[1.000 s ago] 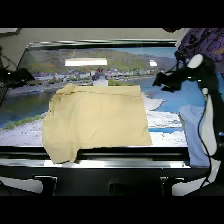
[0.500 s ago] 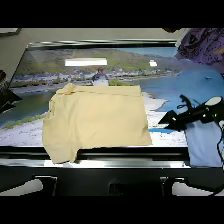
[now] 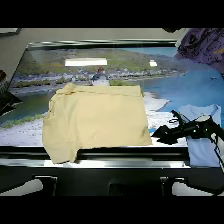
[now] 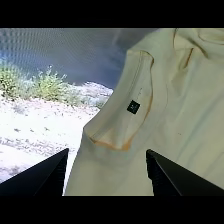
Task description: Fold the clothes and pants, and hang the long-sleeved shirts on hangers.
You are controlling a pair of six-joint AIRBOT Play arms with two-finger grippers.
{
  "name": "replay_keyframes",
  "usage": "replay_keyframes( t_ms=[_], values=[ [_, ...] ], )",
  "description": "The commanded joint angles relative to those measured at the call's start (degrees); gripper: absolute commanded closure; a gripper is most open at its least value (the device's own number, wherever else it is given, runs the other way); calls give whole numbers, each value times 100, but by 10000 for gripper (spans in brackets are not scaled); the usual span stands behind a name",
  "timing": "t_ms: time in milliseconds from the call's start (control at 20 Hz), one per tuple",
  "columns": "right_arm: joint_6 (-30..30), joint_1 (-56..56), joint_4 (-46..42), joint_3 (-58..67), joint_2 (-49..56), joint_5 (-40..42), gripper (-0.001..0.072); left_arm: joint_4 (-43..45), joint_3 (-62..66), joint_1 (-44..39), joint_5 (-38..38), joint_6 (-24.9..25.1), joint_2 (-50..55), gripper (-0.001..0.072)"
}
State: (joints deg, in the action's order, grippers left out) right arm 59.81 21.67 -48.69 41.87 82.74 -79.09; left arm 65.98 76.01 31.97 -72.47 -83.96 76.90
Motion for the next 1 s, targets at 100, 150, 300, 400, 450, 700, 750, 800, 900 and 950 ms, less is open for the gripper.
replay_keyframes(
  t_ms=[100,150,300,400,450,700,750,800,900,950],
  values=[
    [-210,-382,304,-503,44,494,158,0,-4,-26,4,0,0,165],
    [-199,-566,313,-538,50,625,158,-2,-7,-50,4,0,0,165],
    [-44,-1032,315,-553,48,942,288,-4,-4,-98,-118,-4,0,165],
    [74,-1038,341,-553,46,966,580,9,-7,-96,-400,-107,0,166],
    [127,-1038,306,-551,46,955,602,63,-11,-59,-529,-214,0,166],
    [219,-1038,304,-551,-133,824,676,236,-1300,717,-1084,-120,-411,166],
    [260,-1038,304,-551,-205,839,676,234,-1814,896,-1043,20,-629,166],
    [260,-1040,306,-551,-262,837,676,212,-2365,1067,-957,192,-870,166],
    [260,-1040,306,-551,-343,833,676,15,-3261,1283,-728,367,-1198,166],
    [286,-1040,308,-551,-361,835,676,-122,-3602,1316,-605,452,-1287,166]
  ],
)
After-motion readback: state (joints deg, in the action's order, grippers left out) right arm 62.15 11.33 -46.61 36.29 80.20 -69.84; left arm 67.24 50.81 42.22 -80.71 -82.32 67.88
